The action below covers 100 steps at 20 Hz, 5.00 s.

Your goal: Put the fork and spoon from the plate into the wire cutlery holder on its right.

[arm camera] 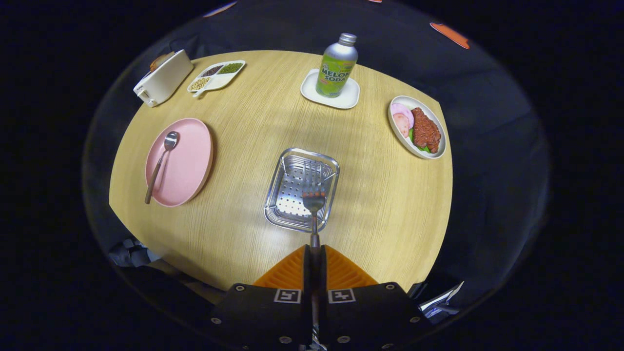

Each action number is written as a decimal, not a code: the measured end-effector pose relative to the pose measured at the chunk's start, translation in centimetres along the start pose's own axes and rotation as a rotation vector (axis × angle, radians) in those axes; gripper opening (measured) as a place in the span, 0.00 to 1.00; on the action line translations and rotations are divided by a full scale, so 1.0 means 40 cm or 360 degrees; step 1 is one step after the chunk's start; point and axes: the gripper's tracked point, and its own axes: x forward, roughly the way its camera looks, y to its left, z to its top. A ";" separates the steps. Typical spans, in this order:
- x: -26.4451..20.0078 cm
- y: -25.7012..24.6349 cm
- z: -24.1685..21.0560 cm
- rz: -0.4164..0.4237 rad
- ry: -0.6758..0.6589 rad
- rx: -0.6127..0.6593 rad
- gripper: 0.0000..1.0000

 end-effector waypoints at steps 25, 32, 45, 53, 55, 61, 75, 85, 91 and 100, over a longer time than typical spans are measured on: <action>-0.181 0.052 0.318 0.0055 -0.1149 0.0473 0.18; -0.291 0.142 0.381 -0.0017 -0.1514 0.0427 0.50; -0.329 0.423 0.424 0.0048 -0.1782 0.0213 0.91; -0.203 0.603 0.396 0.0180 -0.1573 0.0110 0.93; -0.164 0.635 0.377 0.0212 -0.1490 0.0102 0.93; -0.033 0.718 0.331 0.0254 -0.1224 0.0097 0.93; 0.153 0.812 0.265 0.0332 -0.0792 0.0044 0.51; 0.185 0.789 0.257 0.0353 -0.0682 0.0095 0.08; 0.126 0.696 0.274 0.0340 -0.0788 0.0239 0.07; 0.012 0.419 0.214 0.0113 -0.0915 0.0405 0.07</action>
